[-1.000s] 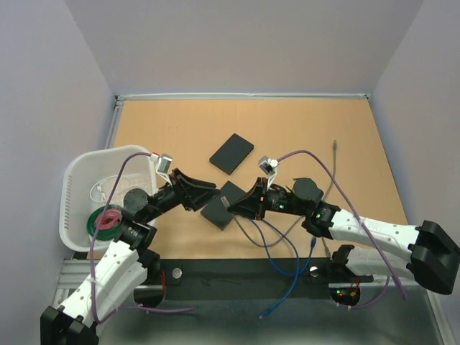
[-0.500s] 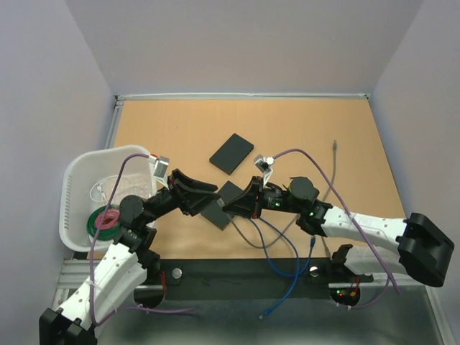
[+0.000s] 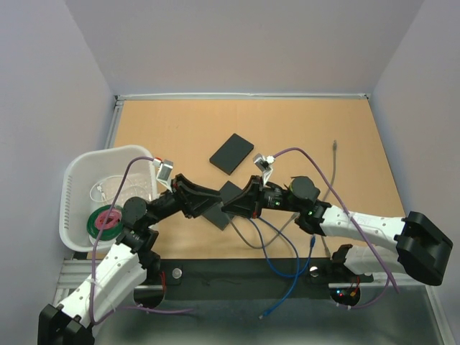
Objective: Insert the plug into the switch port
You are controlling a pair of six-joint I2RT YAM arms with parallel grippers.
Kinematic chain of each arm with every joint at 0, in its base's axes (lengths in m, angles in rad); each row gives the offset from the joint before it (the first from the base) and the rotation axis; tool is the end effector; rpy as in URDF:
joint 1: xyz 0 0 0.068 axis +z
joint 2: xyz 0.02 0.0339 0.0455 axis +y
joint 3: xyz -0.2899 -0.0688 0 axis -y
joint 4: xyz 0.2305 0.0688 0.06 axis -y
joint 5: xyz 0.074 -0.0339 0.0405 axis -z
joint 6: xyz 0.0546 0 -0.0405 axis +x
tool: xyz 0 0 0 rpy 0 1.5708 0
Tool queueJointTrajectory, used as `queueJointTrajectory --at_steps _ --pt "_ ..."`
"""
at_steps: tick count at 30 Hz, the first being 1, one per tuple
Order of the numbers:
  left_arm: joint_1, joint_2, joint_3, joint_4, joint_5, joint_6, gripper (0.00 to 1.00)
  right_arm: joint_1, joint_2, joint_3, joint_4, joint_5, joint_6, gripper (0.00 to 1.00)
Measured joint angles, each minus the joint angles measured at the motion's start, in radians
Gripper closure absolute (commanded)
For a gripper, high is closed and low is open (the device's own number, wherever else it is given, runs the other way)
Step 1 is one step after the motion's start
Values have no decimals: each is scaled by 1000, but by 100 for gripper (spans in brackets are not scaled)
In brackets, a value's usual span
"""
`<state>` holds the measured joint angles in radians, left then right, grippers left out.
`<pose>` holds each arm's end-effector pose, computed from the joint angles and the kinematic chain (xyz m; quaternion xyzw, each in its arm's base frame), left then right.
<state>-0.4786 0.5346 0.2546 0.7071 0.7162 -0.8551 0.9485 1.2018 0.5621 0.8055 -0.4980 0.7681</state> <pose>0.0842 -0.0841 0.3029 0.1947 0.5531 -0.6362 0.5015 0.1283 0.2236 0.3146 -0.2437 0.6067 0.6638 0.3631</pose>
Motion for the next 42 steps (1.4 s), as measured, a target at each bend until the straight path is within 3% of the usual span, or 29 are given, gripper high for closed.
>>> queueJointTrajectory --at_steps 1,6,9,10,11,14,15,16,19,25,28,34,42 --pt "-1 0 0 1 -1 1 63 0 0 0 4 0 0 100" --pt "-9 0 0 8 -6 -2 75 0 3 0 10 0 3 99" --pt "-11 0 0 11 -9 -7 93 0 3 0 10 0 4 100" --pt "-11 0 0 13 -10 -8 94 0 3 0 10 0 4 100" --pt "-11 -1 0 14 -11 -8 100 0 4 0 11 0 5 100" --pt "-12 -1 0 15 -14 -11 100 0 4 0 13 5 8 94" --pt "-12 -1 0 14 -14 -11 100 0 4 0 13 10 8 75" --pt "-12 -1 0 14 -15 -11 100 0 4 0 13 19 8 66" --pt "-12 2 1 -8 -22 -5 100 0 0 0 5 46 1 52" --pt "-12 13 30 -117 -45 23 100 0 -81 0 -98 110 -51 48" --pt "-12 19 47 -169 -62 37 100 0 -131 22 -196 144 -99 53" --pt "-13 83 155 -347 -138 74 100 0 -152 225 -512 232 -259 64" --pt "-29 175 286 -549 -247 96 100 58 -81 397 -834 410 -409 64"
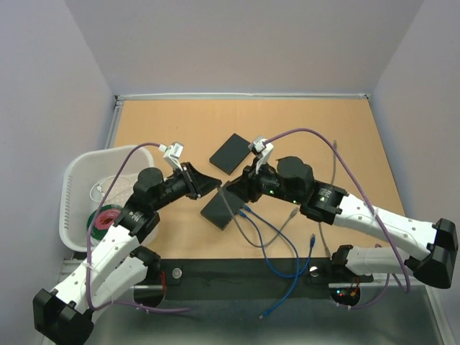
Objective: Insert the plug into the switch port
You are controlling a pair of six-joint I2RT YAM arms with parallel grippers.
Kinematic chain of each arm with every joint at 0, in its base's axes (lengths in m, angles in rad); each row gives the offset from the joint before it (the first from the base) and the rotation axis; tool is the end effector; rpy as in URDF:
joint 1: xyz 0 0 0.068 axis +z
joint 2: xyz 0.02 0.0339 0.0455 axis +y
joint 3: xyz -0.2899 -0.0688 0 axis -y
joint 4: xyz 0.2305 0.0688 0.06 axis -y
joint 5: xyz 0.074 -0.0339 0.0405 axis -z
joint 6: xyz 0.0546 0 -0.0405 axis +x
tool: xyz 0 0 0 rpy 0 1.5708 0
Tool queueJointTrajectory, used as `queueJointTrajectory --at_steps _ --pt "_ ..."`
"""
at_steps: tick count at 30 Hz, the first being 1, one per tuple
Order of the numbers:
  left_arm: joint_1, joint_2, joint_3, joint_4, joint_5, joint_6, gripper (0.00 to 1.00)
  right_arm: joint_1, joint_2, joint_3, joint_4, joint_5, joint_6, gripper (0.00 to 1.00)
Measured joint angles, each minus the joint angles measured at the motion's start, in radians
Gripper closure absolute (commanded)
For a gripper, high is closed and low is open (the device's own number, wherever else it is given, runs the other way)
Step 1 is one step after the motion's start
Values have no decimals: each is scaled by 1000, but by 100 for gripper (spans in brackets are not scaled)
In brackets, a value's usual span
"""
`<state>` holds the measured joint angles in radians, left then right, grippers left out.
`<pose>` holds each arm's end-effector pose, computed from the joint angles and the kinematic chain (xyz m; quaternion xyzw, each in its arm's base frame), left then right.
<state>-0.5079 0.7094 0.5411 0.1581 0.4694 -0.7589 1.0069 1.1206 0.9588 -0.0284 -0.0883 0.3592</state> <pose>0.1278 -0.0994 0.3216 0.0758 0.7063 -0.5382 0.4537 0.1333 0.2199 0.3723 -0.2718 0.7213 0.4279 0.4719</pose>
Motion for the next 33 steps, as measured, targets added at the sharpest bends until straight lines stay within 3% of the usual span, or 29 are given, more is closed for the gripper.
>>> queueJointTrajectory --at_steps 6,20,33 --pt "-32 42 5 -37 -42 -5 100 47 91 60 -108 90 -55 64" --pt "-82 58 5 -19 -77 -21 100 61 166 79 -152 126 -76 64" --pt "-87 58 5 -19 -89 -24 100 62 190 101 -151 137 -75 77"
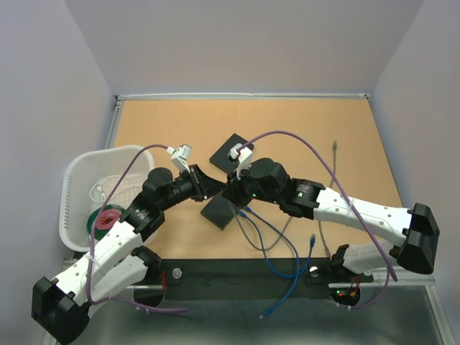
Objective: Insert the plug into the switch port
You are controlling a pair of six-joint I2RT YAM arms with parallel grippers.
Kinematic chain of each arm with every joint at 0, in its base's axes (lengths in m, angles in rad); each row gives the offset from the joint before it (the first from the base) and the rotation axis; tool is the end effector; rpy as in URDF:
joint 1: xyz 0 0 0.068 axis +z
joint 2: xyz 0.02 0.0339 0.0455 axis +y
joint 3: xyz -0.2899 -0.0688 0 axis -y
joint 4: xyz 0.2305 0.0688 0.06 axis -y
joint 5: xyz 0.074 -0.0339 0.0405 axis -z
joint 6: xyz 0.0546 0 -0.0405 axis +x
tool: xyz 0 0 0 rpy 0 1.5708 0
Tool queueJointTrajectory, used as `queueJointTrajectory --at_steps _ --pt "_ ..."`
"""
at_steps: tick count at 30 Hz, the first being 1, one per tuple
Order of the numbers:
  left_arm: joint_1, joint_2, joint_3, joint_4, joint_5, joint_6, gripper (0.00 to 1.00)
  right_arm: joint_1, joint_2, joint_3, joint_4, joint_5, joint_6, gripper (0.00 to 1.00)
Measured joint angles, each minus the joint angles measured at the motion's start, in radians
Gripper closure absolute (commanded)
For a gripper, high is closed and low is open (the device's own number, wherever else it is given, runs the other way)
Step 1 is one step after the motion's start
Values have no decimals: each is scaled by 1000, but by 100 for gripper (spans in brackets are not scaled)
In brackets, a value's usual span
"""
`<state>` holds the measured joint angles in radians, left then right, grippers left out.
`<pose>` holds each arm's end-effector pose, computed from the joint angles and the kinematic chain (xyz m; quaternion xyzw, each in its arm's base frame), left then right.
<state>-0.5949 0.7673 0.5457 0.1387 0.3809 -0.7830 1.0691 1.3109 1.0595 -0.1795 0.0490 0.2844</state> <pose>0.1324 -0.1141 0.3123 0.0598 0.7313 -0.5302 0.4247 0.1468 0.2622 0.3408 -0.3096 0.7828 0.3217 0.4335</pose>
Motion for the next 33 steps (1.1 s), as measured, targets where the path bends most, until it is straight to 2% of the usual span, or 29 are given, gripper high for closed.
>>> queueJointTrajectory --at_steps 22,24,25,28,29,31,33 --pt "-8 -20 0 -14 -27 -4 100 8 0 0 8 20 11 75" --pt "-8 -21 0 -17 -28 -4 100 11 1 0 8 23 11 80" --pt "-8 -23 0 -19 -28 -4 100 13 1 0 8 25 11 87" --pt "-8 -25 1 -24 -34 -5 100 13 1 0 8 31 17 97" --pt "-8 -25 1 -24 -34 -5 90 13 1 0 8 32 19 100" --pt "-8 -25 1 -24 -34 -5 75 14 1 0 8 34 22 99" --pt "-8 -25 1 -24 -34 -3 68 14 1 0 8 34 22 100"
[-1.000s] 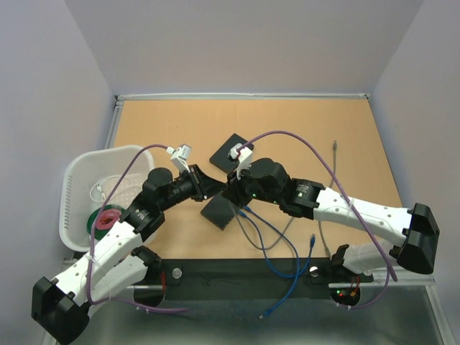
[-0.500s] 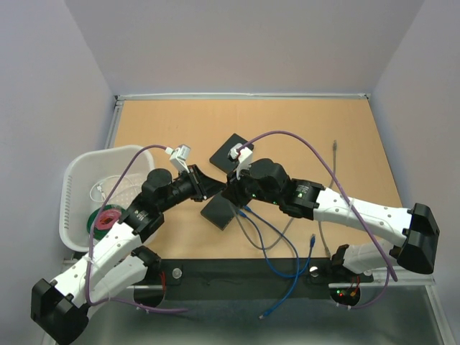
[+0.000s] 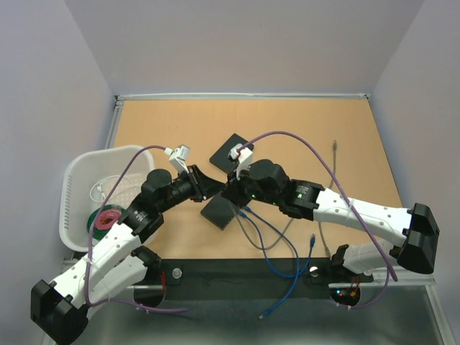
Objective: Insert the plug into the switch port
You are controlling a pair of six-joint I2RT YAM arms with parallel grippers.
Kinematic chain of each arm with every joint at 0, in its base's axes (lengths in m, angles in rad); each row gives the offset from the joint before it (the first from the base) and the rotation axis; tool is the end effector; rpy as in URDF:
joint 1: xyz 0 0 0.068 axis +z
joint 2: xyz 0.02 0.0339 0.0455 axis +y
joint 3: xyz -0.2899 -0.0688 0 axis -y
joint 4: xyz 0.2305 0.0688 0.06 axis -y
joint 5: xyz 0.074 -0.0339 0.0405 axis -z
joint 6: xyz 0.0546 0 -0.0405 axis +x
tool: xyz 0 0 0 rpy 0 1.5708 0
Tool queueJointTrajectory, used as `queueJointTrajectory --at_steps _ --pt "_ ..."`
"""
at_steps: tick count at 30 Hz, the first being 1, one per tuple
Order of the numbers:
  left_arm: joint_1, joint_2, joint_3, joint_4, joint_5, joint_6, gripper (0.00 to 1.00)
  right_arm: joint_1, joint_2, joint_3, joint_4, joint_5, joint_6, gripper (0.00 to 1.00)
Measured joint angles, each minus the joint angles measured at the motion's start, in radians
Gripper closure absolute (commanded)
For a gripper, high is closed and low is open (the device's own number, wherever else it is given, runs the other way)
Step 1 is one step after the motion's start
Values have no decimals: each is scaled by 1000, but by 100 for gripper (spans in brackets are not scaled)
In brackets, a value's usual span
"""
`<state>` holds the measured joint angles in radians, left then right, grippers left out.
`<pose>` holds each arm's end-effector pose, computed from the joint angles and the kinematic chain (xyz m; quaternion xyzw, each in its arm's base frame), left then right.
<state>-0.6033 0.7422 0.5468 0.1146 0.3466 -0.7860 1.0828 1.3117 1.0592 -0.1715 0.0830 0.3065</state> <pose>0.1287 -0.1112 0.3134 0.0504 0.7317 -0.5249 0.4319 0.1451 0.2637 0.3414 -0.2968 0.7854 0.3202 0.4387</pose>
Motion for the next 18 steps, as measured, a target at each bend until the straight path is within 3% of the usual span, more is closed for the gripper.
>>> queueJointTrajectory --at_steps 8,18 --pt "-2 0 25 -37 -23 25 35 5 -29 -79 -3 0 13 99" --pt "-4 0 41 -92 -105 75 24 5 -138 -250 -13 -5 80 100"
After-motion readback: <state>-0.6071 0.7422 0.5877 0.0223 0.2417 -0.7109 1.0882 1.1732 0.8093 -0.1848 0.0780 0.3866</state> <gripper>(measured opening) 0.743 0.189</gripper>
